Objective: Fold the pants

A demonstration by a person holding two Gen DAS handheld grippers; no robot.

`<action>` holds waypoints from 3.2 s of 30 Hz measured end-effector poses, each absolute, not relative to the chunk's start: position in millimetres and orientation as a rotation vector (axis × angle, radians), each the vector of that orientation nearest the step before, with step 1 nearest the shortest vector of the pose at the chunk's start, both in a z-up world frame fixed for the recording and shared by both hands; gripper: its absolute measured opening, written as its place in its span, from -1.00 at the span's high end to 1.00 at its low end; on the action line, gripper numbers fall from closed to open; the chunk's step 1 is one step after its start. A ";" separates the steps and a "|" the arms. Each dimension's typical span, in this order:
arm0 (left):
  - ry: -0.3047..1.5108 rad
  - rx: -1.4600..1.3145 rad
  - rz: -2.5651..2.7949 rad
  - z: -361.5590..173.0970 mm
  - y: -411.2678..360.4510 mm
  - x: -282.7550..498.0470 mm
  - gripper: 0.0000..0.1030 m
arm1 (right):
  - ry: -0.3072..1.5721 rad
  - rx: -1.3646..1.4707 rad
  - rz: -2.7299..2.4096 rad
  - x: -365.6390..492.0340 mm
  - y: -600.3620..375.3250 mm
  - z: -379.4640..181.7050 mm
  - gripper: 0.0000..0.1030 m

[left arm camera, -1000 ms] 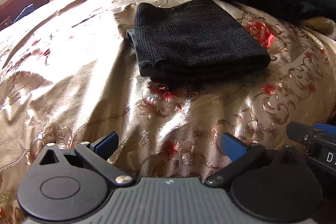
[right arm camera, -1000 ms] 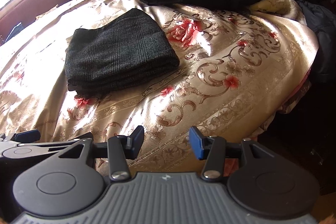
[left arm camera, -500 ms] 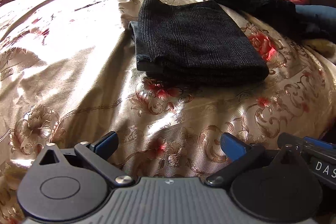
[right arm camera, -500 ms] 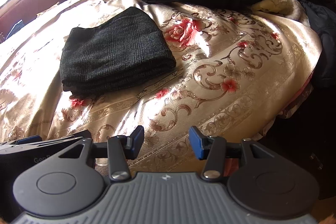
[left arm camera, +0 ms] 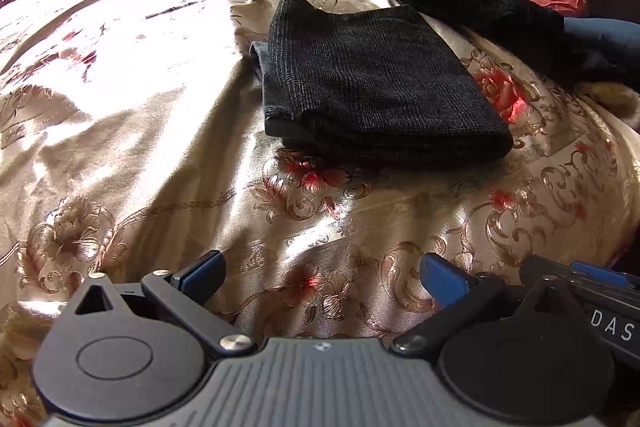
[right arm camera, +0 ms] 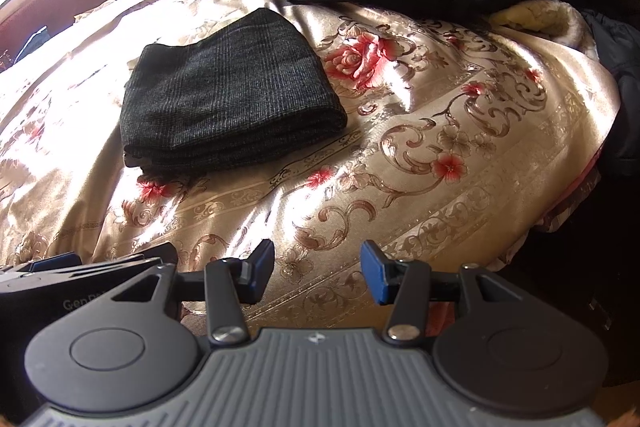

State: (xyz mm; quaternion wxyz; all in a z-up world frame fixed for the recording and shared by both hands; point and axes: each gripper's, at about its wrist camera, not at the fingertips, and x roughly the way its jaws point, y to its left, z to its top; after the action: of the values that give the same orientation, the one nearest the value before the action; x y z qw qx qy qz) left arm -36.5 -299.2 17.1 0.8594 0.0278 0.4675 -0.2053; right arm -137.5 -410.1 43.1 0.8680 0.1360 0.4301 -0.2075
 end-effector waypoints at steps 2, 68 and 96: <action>0.987 0.048 -0.431 16.8 -298.1 -35.3 -1.00 | 0.899 0.290 -0.433 -137.4 -410.2 42.9 0.05; 0.963 0.072 -0.463 16.6 -305.0 -36.7 -1.00 | 0.891 0.327 -0.427 -140.4 -419.7 34.9 0.05; 0.945 0.075 -0.461 19.0 -303.2 -37.9 -1.00 | 0.887 0.329 -0.428 -141.8 -419.9 36.2 0.05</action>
State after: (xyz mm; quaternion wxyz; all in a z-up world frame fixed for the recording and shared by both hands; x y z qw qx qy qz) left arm -37.9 -303.2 19.0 0.8643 0.0359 0.4511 -0.2198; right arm -141.8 -419.9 36.2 0.8682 0.1572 0.4238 -0.2046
